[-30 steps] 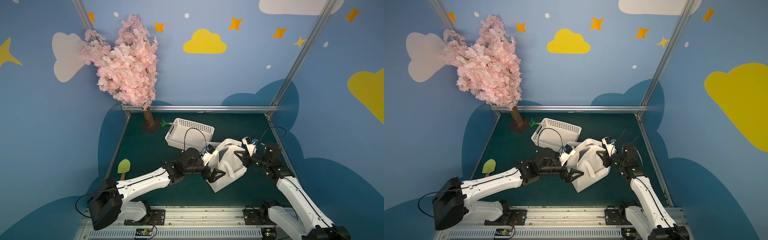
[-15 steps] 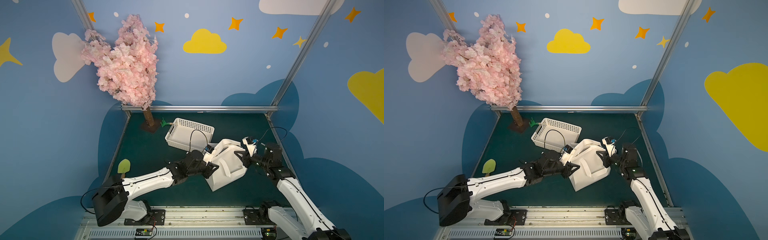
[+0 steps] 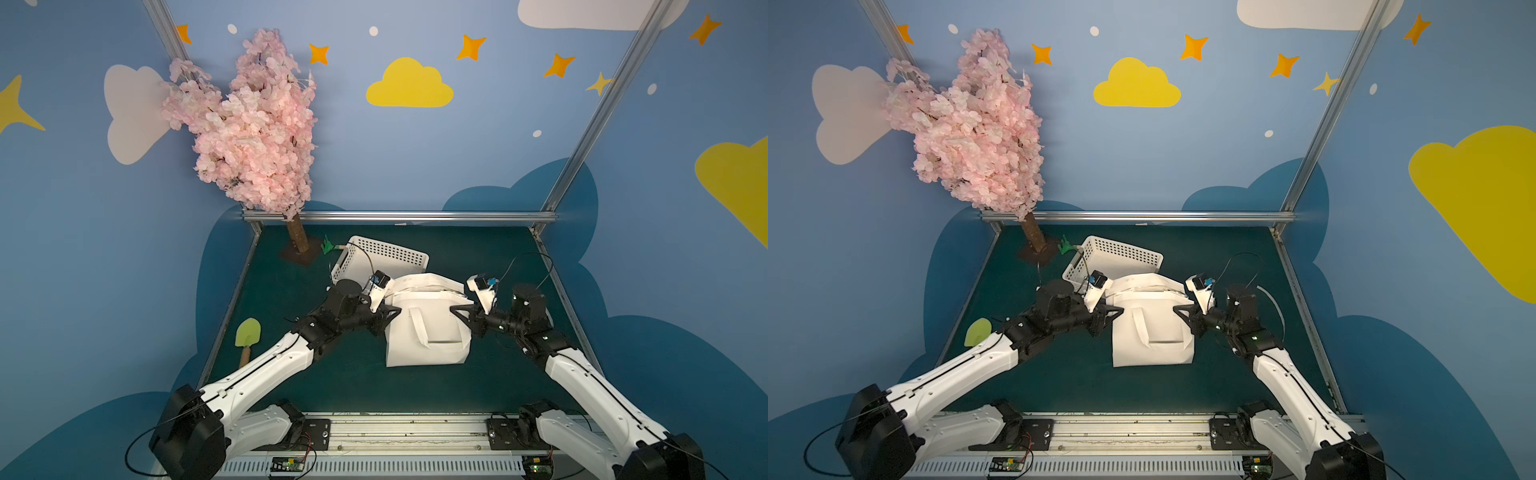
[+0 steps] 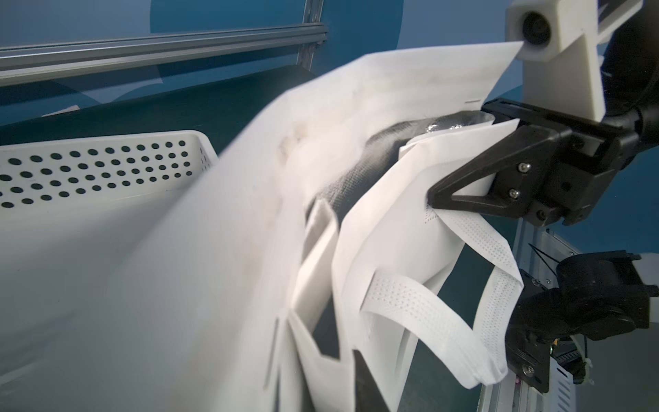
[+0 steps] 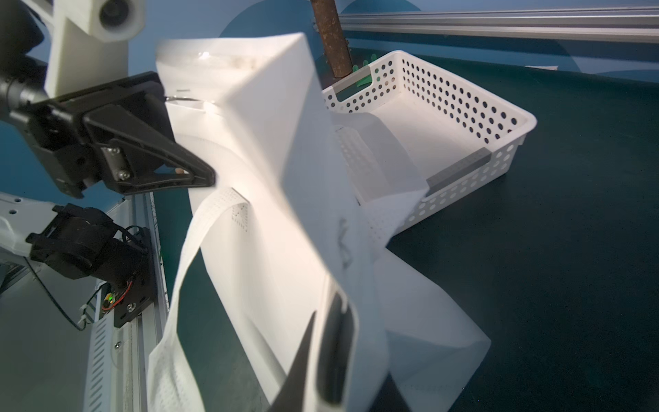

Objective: Place the ice pack in the delivery bag
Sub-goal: Adjust the delivery bag at the center of the board.

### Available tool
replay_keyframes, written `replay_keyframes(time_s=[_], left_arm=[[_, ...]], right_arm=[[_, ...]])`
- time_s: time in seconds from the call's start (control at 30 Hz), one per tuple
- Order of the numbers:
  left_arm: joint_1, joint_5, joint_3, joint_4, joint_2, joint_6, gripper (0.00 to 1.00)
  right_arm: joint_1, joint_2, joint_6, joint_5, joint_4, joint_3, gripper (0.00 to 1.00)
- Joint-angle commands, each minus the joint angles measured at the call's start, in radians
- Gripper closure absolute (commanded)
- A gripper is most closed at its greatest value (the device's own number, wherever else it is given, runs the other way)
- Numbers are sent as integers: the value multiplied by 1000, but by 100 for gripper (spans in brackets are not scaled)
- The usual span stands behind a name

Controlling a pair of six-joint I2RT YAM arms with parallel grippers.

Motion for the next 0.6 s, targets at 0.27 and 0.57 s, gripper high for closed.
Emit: replay_keyframes(time_s=[0.27,0.57], left_arm=[[58,288,-83,119,24,-87,66],[58,314,-121,135,-11,-75,79]], right_arm=[[42,37,-116,56,-166,118,42],[-44,-6,-236,-5,-243,92,23]])
